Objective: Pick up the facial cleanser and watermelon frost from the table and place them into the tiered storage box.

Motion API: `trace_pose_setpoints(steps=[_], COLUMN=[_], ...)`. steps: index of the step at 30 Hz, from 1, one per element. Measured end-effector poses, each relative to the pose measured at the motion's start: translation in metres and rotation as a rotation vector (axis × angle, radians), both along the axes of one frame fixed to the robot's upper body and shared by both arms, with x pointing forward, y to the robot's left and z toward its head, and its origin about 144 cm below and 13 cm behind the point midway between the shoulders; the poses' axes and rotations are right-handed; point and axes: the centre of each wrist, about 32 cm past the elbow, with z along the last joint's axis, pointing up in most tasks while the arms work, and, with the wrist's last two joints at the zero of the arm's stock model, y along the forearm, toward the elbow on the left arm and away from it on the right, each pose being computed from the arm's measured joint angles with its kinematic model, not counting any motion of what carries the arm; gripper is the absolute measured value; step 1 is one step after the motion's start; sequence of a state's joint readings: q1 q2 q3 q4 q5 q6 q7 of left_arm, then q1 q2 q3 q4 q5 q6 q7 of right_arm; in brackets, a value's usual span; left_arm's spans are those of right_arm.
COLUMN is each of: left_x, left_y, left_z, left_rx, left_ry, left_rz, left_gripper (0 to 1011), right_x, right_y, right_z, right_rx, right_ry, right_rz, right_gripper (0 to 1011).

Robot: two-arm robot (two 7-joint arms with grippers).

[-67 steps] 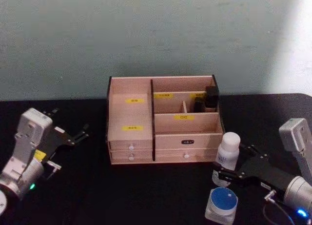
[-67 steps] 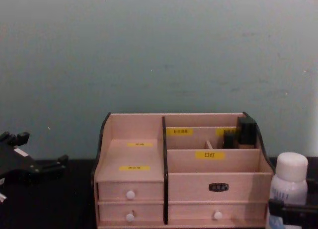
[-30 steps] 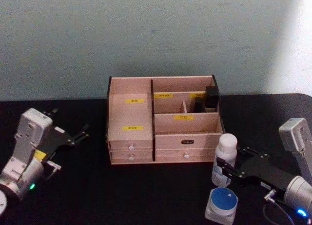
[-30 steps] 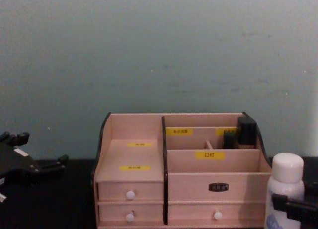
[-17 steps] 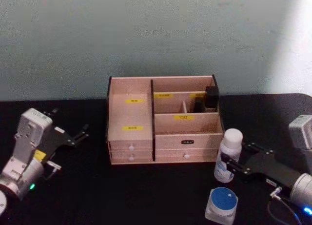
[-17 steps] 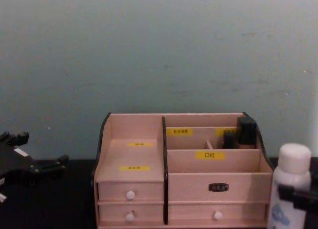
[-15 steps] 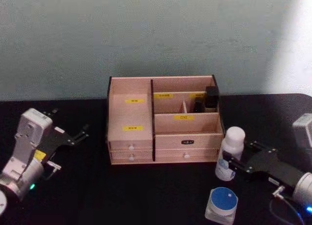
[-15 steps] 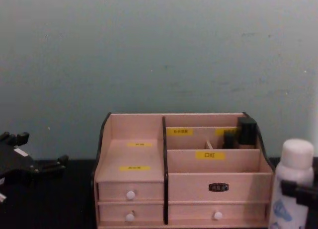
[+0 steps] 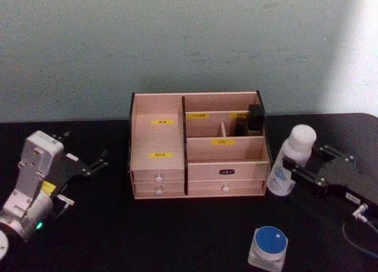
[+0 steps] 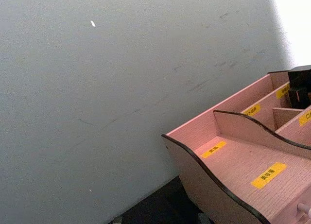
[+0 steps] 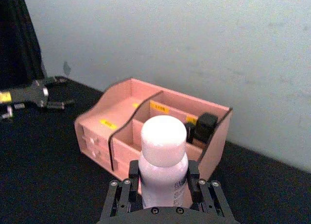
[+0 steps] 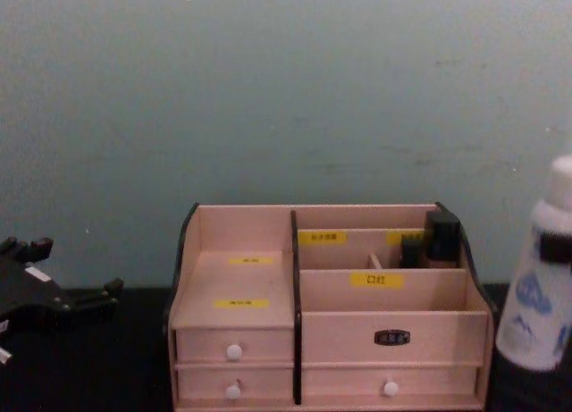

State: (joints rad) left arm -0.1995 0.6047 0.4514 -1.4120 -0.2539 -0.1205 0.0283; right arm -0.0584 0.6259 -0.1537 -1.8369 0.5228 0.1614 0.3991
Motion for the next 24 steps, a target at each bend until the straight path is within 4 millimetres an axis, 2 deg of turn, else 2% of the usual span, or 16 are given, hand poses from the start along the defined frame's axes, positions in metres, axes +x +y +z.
trace_pose_setpoints(steps=[6,12,24], left_x=[0.0,0.0,0.0], left_y=[0.0,0.0,0.0], left_z=[0.0,0.0,0.0], left_rx=[0.0,0.0,0.0], left_ry=[0.0,0.0,0.0], left_rz=[0.0,0.0,0.0], left_gripper=[1001,1001,1001], right_x=[0.013,0.037,0.075], right_y=[0.008,0.02,0.042], right_z=[0.012,0.022,0.03], right_rx=[0.017,0.031,0.03], right_ry=[-0.027,-0.045,-0.054], right_rz=[0.009,0.016,0.025], right_gripper=[593,593,593])
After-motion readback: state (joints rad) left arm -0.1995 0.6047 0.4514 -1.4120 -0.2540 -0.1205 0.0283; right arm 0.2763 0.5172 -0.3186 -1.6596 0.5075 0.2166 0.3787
